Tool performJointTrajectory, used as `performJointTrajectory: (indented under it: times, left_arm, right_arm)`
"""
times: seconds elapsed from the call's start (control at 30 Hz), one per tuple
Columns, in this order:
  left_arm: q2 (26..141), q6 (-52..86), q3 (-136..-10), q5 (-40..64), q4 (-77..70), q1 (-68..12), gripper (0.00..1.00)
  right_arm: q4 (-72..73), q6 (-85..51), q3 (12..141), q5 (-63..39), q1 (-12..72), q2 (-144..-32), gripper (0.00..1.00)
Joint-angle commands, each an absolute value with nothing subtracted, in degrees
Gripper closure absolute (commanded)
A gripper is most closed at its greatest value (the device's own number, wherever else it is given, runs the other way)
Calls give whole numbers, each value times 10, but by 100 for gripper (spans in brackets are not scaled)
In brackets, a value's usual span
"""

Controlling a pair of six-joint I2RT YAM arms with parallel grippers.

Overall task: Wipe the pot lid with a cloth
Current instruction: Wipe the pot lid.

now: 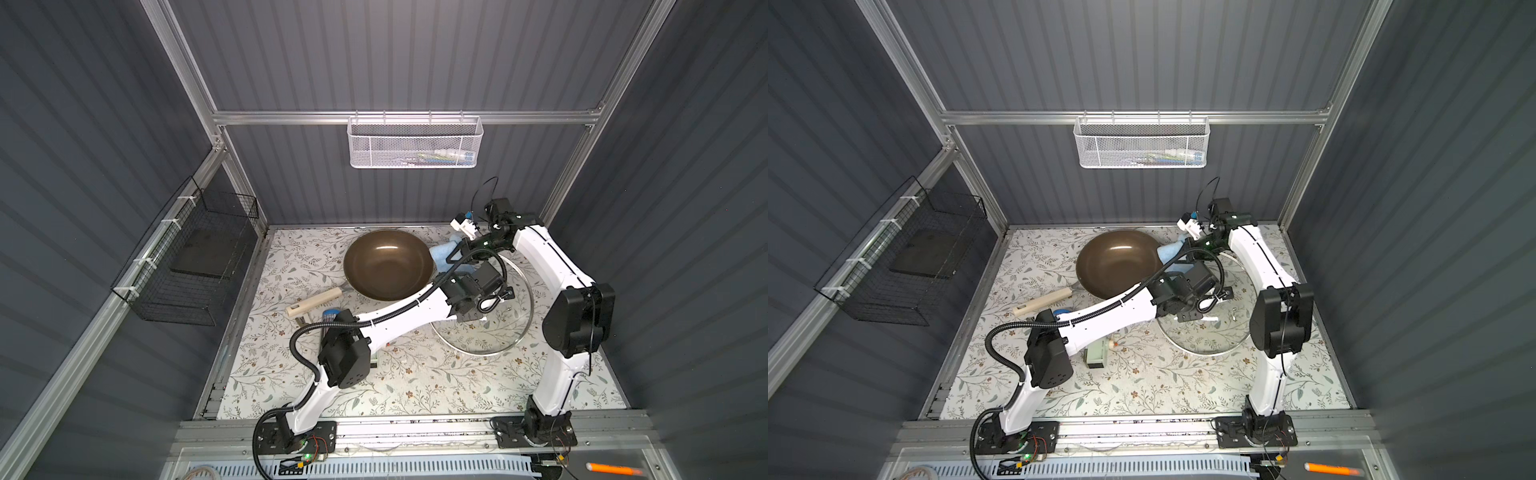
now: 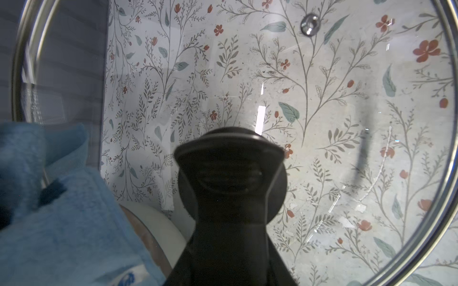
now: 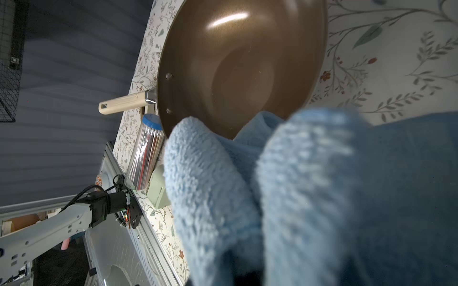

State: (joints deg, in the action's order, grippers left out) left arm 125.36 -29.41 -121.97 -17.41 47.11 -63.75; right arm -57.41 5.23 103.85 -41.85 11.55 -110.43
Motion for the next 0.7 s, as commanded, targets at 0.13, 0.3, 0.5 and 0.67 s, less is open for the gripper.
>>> performJointTrajectory:
  times: [0.13, 0.3, 0.5, 0.67]
  left_arm:
    - [1235, -290, -1240, -236, 388, -625, 100]
    - [1227, -246, -1241, -244, 383, -605, 100]
    - [1210, -212, -1229, -262, 363, -583, 100]
    - [1234, -174, -1278, -294, 356, -566, 100]
  right_arm:
    - [-576, 44, 1005, -304, 127, -1094, 100]
    - [-539, -2, 996, -171, 96, -1065, 100]
    - [-468, -69, 933, -142, 19, -1006, 100]
    - [-444, -94, 873, -144, -2, -964, 100]
